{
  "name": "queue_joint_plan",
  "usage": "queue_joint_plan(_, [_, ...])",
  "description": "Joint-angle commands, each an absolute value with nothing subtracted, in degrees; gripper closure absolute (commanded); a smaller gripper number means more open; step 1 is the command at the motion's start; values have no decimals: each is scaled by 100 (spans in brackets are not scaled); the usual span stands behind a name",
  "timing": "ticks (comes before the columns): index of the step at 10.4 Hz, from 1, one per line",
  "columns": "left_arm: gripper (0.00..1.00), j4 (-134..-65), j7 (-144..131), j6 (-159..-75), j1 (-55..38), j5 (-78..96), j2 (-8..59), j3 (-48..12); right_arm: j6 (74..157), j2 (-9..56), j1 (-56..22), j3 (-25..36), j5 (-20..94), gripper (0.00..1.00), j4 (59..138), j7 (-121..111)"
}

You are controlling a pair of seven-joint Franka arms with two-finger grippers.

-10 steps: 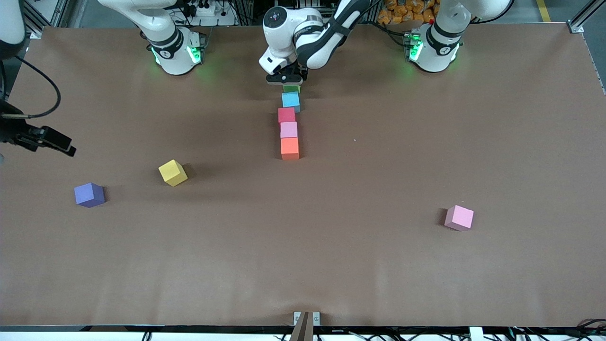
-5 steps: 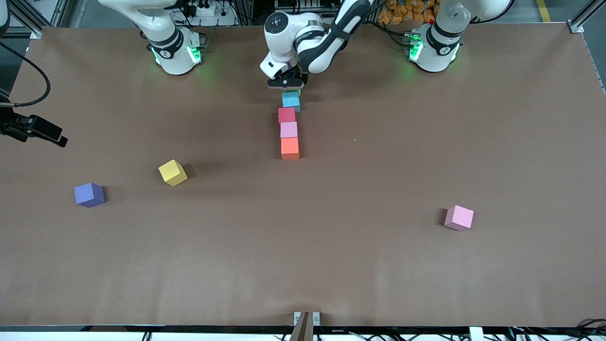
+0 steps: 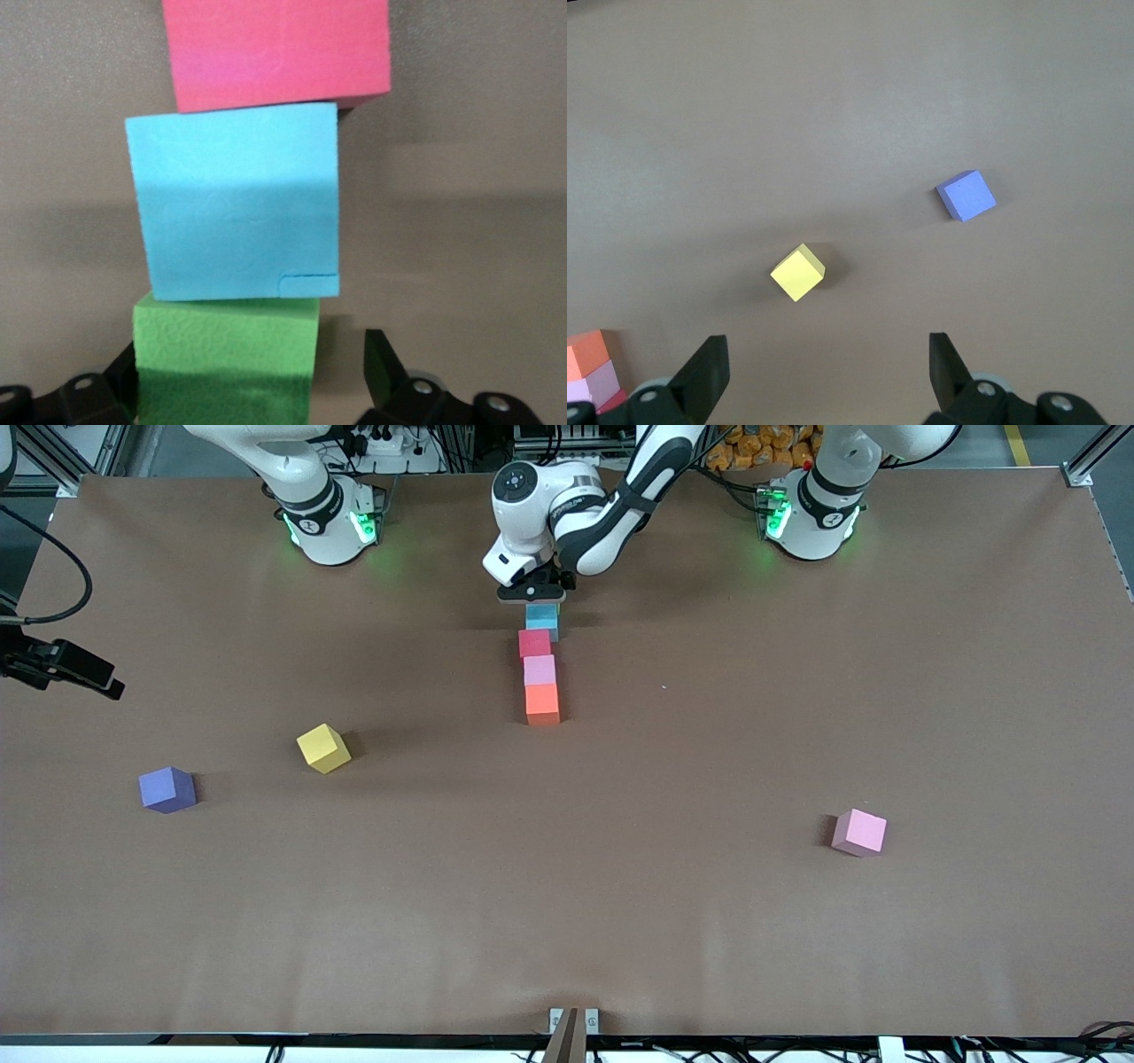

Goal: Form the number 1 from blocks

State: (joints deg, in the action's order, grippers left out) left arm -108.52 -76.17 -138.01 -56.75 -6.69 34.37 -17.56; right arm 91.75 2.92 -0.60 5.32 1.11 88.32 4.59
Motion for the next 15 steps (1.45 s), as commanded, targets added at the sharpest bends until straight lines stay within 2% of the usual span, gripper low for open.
queue_joint_plan(1, [0, -10767, -7813, -13467, -5678, -791, 3219, -1775, 9088, 237, 88, 413, 35, 0, 8807, 440])
queue_joint_plan(5, [0, -10460, -7831, -12474, -5258, -782, 2585, -1767, 9000, 220, 79, 413, 35, 0, 8789, 475])
queue_joint_plan(10, [0, -9846, -7648, -12138, -3213, -1510, 2355, -1723, 8860, 264, 140, 378, 35, 0, 8631, 658])
queue_joint_plan(15, [0, -9334, -5672, -11699, -1198, -1477, 2145, -1801, 8842, 307, 44, 396, 26, 0, 8561, 904])
